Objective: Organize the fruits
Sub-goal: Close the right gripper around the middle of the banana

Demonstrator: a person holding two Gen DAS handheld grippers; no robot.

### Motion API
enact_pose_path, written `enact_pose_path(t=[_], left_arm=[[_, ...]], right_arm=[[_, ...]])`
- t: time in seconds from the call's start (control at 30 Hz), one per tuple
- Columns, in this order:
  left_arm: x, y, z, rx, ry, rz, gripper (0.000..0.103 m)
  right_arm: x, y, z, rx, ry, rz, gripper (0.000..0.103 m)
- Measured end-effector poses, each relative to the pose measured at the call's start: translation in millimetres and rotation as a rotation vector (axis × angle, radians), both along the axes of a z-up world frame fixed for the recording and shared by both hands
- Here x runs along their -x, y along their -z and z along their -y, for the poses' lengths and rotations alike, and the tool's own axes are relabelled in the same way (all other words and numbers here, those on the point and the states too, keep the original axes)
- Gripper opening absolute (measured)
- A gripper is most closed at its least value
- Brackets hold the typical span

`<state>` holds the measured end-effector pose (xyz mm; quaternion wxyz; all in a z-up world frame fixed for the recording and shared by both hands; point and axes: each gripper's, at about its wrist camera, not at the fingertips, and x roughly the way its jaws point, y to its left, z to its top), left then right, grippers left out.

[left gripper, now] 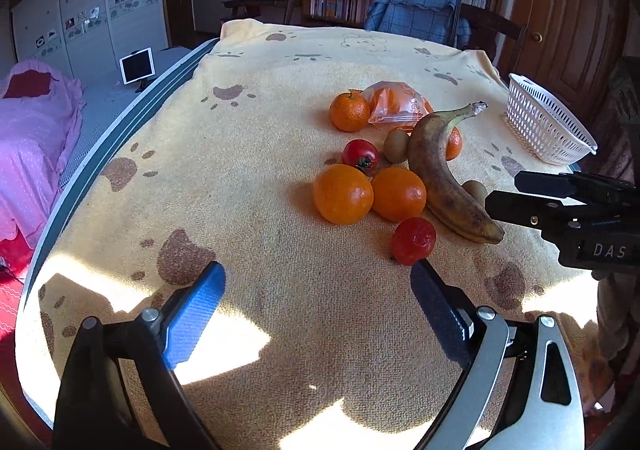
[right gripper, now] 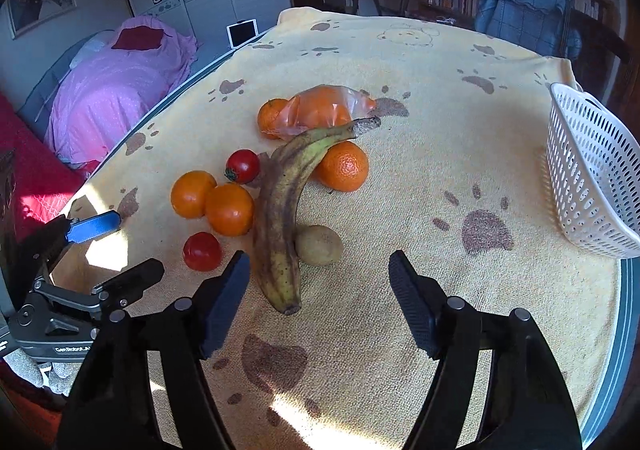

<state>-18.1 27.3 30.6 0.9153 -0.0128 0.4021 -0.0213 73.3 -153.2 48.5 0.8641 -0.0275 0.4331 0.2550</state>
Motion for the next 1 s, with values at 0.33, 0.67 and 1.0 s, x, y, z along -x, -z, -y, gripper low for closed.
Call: enact_pose_path(t=[0.33, 0.67, 1.0], left_arm=[[-1.6, -3.9, -20.3, 0.001, -0.058, 0.011, 0.086], [-5.8, -5.4, -29.1, -0.008, -0.078, 0.016, 0.085], [-12.0, -6.3, -27.2, -0.013, -0.074, 0.022, 0.085]], right_arm=[[-13.5, 6.7, -45.1, 0.072, -0.130, 0.031, 0.041], [-16.9, 12.0, -48.7, 0.124, -0.173, 0.055, 0.037], [-25.7, 17.0, -53.3, 0.127, -0.215, 0.038, 0.037]])
